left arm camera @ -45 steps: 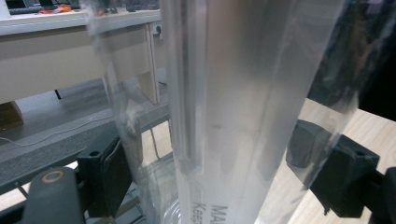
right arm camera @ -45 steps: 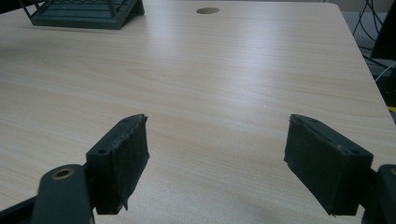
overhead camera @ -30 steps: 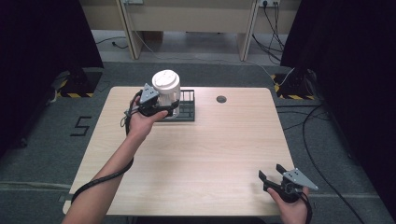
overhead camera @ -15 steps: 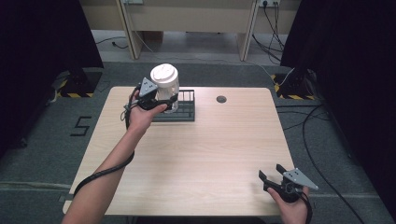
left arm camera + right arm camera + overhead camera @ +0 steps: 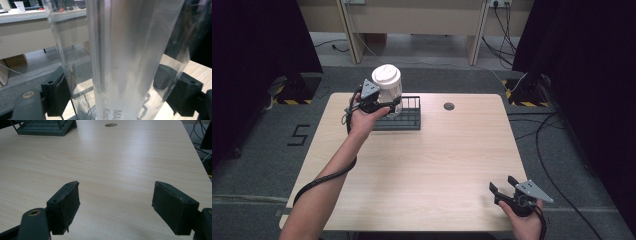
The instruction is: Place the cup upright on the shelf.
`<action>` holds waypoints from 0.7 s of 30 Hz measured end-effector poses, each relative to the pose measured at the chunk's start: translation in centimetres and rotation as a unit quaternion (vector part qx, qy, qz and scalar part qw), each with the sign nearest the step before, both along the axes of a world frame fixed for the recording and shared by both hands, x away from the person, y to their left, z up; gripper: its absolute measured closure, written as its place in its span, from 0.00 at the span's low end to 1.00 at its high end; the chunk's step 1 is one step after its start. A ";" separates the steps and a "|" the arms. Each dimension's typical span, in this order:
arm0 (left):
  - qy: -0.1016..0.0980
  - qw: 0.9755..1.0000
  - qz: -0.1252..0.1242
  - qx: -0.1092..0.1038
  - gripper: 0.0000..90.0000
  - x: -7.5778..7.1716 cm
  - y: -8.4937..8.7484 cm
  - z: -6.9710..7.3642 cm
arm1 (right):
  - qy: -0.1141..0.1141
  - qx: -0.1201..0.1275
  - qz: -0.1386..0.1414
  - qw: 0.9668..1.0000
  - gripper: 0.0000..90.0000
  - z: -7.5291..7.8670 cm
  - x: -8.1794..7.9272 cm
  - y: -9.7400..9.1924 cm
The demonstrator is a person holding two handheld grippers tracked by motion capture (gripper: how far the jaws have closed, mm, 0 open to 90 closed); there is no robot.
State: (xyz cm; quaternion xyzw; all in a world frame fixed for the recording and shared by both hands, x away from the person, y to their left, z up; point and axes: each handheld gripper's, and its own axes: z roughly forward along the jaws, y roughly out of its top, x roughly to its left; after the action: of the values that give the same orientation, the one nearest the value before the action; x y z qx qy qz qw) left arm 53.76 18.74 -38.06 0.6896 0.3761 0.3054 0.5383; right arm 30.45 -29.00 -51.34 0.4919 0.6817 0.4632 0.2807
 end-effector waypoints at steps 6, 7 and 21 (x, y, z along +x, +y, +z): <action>0.000 1.000 0.010 -0.006 0.20 0.8 0.1 0.0 | 0.000 0.002 0.000 1.000 0.25 0.0 0.0 0.0; 0.001 1.000 0.014 -0.007 0.20 1.1 0.2 0.0 | 0.000 0.003 0.000 1.000 0.25 0.0 0.0 -0.1; 0.008 0.999 0.037 -0.006 0.20 2.8 0.1 -0.3 | 0.000 0.006 -0.002 1.000 0.25 0.0 0.0 -0.1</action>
State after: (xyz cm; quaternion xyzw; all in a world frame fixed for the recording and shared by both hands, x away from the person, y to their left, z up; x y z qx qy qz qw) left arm 56.58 18.87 -38.38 0.6741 0.4080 0.3172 0.5277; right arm 30.44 -29.06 -51.34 0.4950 0.6780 0.4669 0.2779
